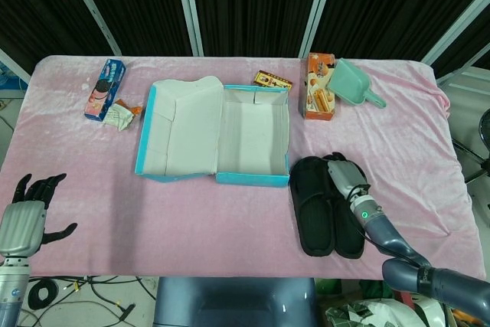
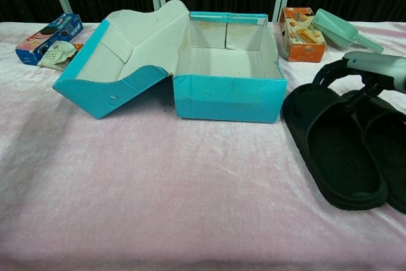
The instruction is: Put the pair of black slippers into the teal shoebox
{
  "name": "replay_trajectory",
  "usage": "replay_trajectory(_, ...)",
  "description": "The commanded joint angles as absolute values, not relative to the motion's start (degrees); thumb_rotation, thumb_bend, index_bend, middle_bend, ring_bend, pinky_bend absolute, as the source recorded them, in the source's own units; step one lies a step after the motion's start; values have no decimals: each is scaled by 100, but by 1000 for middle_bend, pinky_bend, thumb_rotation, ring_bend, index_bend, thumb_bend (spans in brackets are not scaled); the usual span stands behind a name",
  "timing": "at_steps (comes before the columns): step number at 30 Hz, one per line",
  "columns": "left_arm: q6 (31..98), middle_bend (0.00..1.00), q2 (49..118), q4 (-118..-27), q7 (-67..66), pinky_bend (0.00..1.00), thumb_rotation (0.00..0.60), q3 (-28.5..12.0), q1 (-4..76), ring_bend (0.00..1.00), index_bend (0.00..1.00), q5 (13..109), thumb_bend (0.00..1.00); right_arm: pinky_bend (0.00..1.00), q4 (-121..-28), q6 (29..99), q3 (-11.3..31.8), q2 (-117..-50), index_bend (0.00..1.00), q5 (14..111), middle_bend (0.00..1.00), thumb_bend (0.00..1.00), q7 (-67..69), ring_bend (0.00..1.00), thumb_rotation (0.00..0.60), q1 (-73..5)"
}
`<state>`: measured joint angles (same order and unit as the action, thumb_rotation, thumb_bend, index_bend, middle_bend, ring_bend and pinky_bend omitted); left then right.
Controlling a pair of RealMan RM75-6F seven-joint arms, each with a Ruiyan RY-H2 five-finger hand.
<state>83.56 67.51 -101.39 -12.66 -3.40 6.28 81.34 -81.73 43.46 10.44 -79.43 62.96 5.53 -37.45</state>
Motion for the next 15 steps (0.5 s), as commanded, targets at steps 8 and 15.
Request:
replay_trajectory(8,8352,198,6776,-10082,-1214,0,600,-352,653,163,149,8165,0,62,-9564,4987,1476,-6718,392,6658,452,191,1012,169,600,-3431)
replay_trajectory(15,8350,198,6774,-10123,-1264,0,600,-354,671,163,149,8178,0,61,-10017,5226,1865,-6055,398,6754,449,191,1468,166,600,-3349)
